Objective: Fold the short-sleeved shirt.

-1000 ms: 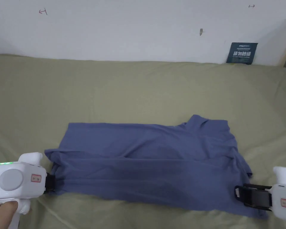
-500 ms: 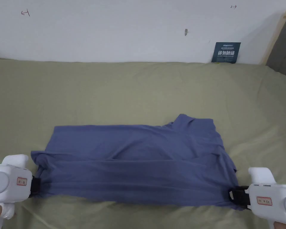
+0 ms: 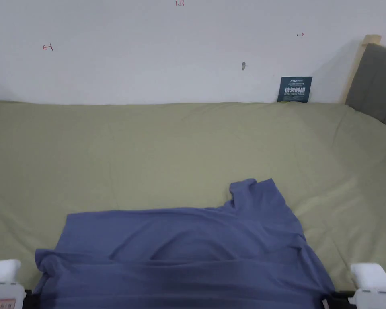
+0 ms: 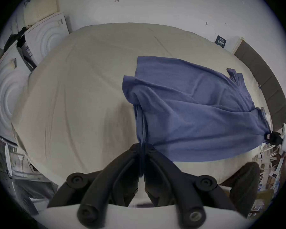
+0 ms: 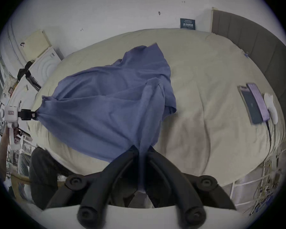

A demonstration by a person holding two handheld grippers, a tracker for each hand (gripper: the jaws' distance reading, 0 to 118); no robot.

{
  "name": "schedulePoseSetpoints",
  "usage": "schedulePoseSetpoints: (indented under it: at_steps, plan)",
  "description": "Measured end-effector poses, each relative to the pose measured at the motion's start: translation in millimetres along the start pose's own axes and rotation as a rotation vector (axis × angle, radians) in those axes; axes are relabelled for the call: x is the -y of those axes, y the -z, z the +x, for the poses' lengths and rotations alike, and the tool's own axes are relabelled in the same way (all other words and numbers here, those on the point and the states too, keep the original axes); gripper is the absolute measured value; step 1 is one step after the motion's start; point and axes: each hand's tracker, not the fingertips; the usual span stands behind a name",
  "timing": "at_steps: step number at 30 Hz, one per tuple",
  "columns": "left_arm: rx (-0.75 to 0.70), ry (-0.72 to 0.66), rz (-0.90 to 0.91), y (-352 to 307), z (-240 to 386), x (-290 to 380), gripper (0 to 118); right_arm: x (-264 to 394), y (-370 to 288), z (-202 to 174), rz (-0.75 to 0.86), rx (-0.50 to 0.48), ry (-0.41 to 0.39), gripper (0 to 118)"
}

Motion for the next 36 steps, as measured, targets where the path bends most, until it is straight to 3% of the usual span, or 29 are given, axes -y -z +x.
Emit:
schedulePoseSetpoints:
  at_steps: [4,5,6,7,8,9,14,16,17,18,19,20,22,24,29,30,31,32,33,36]
  plan:
    - [0.044,-0.027,0.009,-7.3,-7.3,18.6,4,18.3,-5.0,0.1,-0.01,-0.007,0.009,7]
    - [0.073,-0.044,0.024,-6.1,-9.4,20.2,6,18.3,-3.3,-0.6,-0.005,-0.001,0.007,13]
    - [0.088,-0.049,0.016,-4.8,-11.3,20.8,23,17.2,-2.2,-1.8,0.004,0.017,0.008,35]
    - [0.079,-0.054,0.01,-4.2,-12.9,21.8,60,15.5,-2.6,-3.0,0.01,0.045,0.007,64]
    - [0.06,-0.052,-0.005,-5.5,-9.6,20.4,109,14.4,-5.6,-3.0,0.022,0.055,0.0,84]
    - [0.055,-0.044,-0.001,-7.6,-10.9,20.9,118,12.4,-10.6,-2.9,0.038,0.053,0.0,85]
    - [0.056,-0.038,0.108,-33.7,-12.0,-2.2,117,-19.1,-28.5,-10.6,0.14,0.065,-0.009,85]
    - [0.036,-0.025,0.188,-40.5,-5.5,-14.7,102,-31.9,-32.3,-15.7,0.223,0.095,-0.008,83]
    - [0.031,-0.02,0.213,-43.0,-2.8,-24.0,77,-38.6,-33.5,-17.4,0.265,0.088,-0.01,79]
    - [0.032,-0.017,0.228,-43.6,-0.6,-32.8,41,-45.9,-33.2,-21.4,0.28,0.081,-0.011,64]
    - [0.036,-0.018,0.233,-41.1,1.5,-44.6,4,-53.7,-32.4,-23.8,0.309,0.079,-0.014,36]
    - [0.035,-0.016,0.232,-32.7,4.5,-54.3,0,-61.7,-29.1,-26.2,0.319,0.085,-0.023,0]
    - [0.036,-0.006,0.236,-17.0,7.4,-79.4,0,-79.4,-19.8,-32.2,0.351,0.15,-0.047,0]
    - [0.034,0.003,0.214,4.9,11.7,-101.3,0,-98.0,-6.0,-30.9,0.306,0.087,-0.035,0]
    - [0.042,0.003,0.136,66.6,11.8,-150.7,4,-124.7,33.5,-26.2,0.256,0.104,-0.051,0]
    - [0.029,0.006,0.11,78.7,11.1,-157.3,24,-125.9,39.2,-24.3,0.247,0.101,-0.051,0]
    - [0.014,0.015,0.077,92.2,10.8,-162.9,60,-130.0,46.8,-21.7,0.236,0.102,-0.052,0]
    - [0.004,0.022,0.032,107.2,14.0,-165.8,108,-134.1,54.8,-18.8,0.221,0.103,-0.054,0]
    - [-0.003,0.027,0.025,116.9,14.3,-167.5,118,-137.3,61.7,-16.1,0.208,0.102,-0.057,0]
    - [-0.039,0.027,0.022,135.9,20.0,-173.0,116,-140.4,80.1,-8.0,0.175,0.118,-0.071,0]
